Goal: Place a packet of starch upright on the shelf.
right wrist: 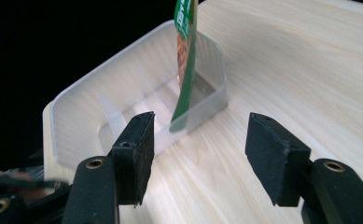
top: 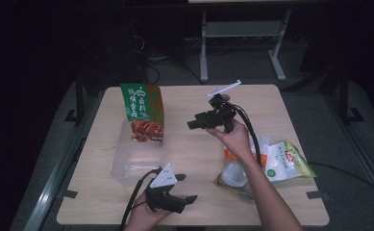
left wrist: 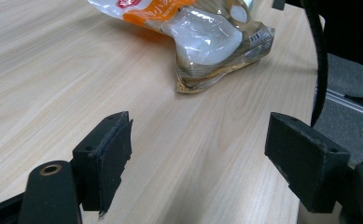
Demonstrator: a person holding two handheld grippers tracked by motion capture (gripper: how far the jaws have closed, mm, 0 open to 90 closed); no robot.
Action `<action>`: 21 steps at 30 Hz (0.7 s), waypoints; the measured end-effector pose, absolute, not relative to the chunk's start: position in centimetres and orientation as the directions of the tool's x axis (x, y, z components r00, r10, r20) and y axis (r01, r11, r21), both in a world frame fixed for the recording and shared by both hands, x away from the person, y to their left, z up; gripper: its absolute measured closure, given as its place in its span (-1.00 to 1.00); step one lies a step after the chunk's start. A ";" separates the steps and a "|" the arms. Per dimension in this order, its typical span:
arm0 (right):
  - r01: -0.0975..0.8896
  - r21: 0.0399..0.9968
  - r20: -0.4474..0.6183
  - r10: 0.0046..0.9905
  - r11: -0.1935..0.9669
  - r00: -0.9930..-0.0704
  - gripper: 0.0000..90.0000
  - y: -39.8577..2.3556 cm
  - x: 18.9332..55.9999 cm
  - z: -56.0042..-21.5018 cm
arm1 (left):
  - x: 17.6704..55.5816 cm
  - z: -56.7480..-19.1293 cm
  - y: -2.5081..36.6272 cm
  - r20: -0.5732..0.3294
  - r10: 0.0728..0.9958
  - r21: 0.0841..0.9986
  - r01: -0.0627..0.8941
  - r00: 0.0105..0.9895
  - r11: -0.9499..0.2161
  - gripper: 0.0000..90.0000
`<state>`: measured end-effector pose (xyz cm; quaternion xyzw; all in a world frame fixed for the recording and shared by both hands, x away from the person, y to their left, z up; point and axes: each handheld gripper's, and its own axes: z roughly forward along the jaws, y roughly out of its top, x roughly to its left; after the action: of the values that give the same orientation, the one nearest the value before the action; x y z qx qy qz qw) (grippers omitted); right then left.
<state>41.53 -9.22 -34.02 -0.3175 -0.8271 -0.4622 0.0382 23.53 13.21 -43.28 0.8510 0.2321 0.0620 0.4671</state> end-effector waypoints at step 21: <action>0.610 0.702 0.328 0.594 0.368 -0.735 -0.14 -17.2 37.1 -35.1 | 24.1 -43.3 13.6 -0.105 0.469 0.822 0.342 0.877 -0.456 -0.50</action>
<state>37.05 -17.19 -35.12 -0.3641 -0.8269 -0.4284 0.0096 24.08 13.56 -43.27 0.8505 0.2384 0.0683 0.4638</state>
